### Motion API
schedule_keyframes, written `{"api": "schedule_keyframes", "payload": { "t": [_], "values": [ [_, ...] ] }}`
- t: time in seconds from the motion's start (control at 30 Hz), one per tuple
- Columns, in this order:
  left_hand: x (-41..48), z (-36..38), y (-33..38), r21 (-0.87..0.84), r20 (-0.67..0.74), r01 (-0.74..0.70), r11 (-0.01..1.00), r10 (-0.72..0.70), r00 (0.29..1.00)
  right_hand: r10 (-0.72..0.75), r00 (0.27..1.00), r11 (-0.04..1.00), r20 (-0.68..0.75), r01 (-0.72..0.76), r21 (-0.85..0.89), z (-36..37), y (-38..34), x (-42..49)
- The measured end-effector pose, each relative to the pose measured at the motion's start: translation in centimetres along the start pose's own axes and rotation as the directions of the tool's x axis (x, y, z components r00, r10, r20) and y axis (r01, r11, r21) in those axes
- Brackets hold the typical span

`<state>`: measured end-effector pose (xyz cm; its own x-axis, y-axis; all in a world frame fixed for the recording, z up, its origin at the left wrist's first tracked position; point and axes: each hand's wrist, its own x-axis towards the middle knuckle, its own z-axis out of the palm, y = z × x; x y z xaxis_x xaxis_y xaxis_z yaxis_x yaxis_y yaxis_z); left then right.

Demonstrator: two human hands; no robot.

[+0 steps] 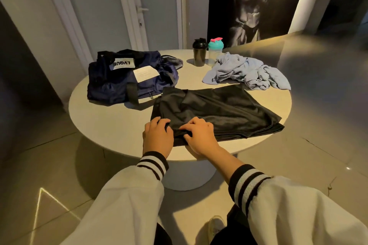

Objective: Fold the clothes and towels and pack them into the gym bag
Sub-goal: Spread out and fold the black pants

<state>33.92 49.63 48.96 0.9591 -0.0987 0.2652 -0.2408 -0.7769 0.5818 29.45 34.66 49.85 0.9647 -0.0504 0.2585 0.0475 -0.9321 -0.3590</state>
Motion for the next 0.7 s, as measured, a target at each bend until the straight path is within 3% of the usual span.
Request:
{"api": "schedule_keyframes", "payload": {
  "t": [0.17, 0.33, 0.47, 0.7],
  "values": [
    [0.1, -0.2, -0.2, -0.065, -0.043, 0.011, 0.998, -0.014, 0.999, -0.069, 0.991, 0.996, -0.115, 0.074, 0.041, 0.0, 0.3, -0.3],
    [-0.4, -0.5, -0.3, 0.021, -0.080, 0.061, 0.998, -0.059, 0.995, -0.065, 0.998, 0.986, 0.014, 0.062, 0.153, -0.2, 0.6, -0.8],
    [-0.9, -0.2, -0.1, 0.122, -0.063, 0.059, 0.991, -0.052, 0.997, -0.036, 0.999, 0.971, 0.022, 0.030, 0.235, -0.5, 0.9, -1.2],
    [-0.9, -1.0, -0.2, -0.113, -0.124, 0.043, 0.993, -0.057, 0.991, -0.046, 0.999, 0.979, 0.006, 0.044, 0.201, 0.0, 0.4, -1.0]
  ]
}}
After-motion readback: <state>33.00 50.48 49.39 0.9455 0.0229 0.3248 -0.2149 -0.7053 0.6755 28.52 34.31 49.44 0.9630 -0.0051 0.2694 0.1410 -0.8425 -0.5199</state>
